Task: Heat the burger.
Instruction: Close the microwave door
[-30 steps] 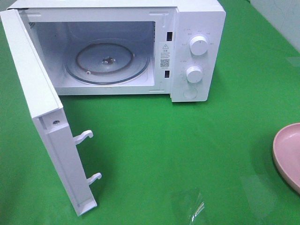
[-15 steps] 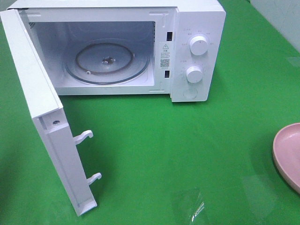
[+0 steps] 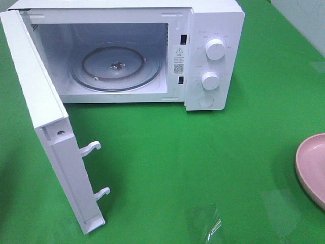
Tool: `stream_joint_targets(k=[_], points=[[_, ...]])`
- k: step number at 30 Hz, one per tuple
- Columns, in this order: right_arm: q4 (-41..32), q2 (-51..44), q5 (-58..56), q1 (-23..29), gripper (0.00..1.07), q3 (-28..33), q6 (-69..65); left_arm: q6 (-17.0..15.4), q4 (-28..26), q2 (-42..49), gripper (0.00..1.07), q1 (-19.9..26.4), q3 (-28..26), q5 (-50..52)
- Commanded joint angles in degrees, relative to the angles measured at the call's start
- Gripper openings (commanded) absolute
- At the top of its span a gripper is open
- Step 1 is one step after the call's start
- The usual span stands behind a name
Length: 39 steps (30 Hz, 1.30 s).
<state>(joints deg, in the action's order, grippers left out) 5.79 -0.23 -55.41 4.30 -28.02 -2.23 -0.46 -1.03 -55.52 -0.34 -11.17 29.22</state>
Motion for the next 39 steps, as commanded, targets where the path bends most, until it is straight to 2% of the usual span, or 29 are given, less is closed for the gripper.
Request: stream_joint_targets(k=[1,2,3,4,7,8,11,12,13,15,20,21,27,30,33,37,39], points=[[-0.23,-1.49,0.52,-0.29,0.75,0.06,0.46,-4.3,6.25,-5.9,0.0,0.11,0.17,6.19],[-0.23,-1.49,0.52,-0.29,0.75,0.06,0.46,-7.05,9.28,-8.48,0.0,0.11,0.06,8.02],[-0.23,-1.49,0.52,-0.29,0.75,0.06,0.46,-7.05,9.28,-8.48,0.0,0.11,0.06,8.02],[-0.23,-1.49,0.52,-0.29,0.75,0.06,0.46,-9.97,13.35,-10.54,0.0,0.11,-0.11,10.31],[-0.23,-1.49,0.52,-0.29,0.75,0.06,0.46,-10.94,14.9,-11.46,0.0,0.11,-0.11,11.75],[-0.23,-1.49,0.52,-0.29,0.75,0.06,0.46,-12.15,18.39,-13.69,0.0,0.11,-0.11,15.18],[-0.23,-1.49,0.52,-0.29,0.75,0.06,0.46,-13.46,21.43,-15.53,0.0,0.11,-0.11,18.05],[-0.23,-1.49,0.52,-0.29,0.75,0.06,0.46,-15.41,25.04,-17.76,0.0,-0.11,-0.34,20.0],[-0.23,-1.49,0.52,-0.29,0.75,0.06,0.46,-15.93,27.85,-20.0,0.0,-1.03,-1.15,20.28],[-0.23,-1.49,0.52,-0.29,0.75,0.06,0.46,-15.87,29.34,-21.83,0.0,-2.64,-2.12,20.4],[-0.23,-1.49,0.52,-0.29,0.75,0.06,0.46,-15.64,28.59,-24.92,0.0,-7.05,-3.72,20.57],[-0.23,-1.49,0.52,-0.29,0.75,0.06,0.46,-14.78,27.5,-26.36,0.0,-9.22,-4.13,20.68],[-0.23,-1.49,0.52,-0.29,0.75,0.06,0.46,-12.95,23.09,-29.39,0.0,-12.66,-4.41,21.77],[-0.23,-1.49,0.52,-0.29,0.75,0.06,0.46,-11.23,20.63,-31.34,0.0,-15.87,-4.98,22.98],[-0.23,-1.49,0.52,-0.29,0.75,0.06,0.46,-11.06,19.54,-32.14,0.0,-17.42,-5.84,22.92],[-0.23,-1.49,0.52,-0.29,0.75,0.06,0.46,-9.34,15.24,-34.03,0.0,-20.51,-7.73,22.8],[-0.23,-1.49,0.52,-0.29,0.75,0.06,0.46,-8.54,11.29,-35.41,0.0,-22.75,-9.74,22.86]])
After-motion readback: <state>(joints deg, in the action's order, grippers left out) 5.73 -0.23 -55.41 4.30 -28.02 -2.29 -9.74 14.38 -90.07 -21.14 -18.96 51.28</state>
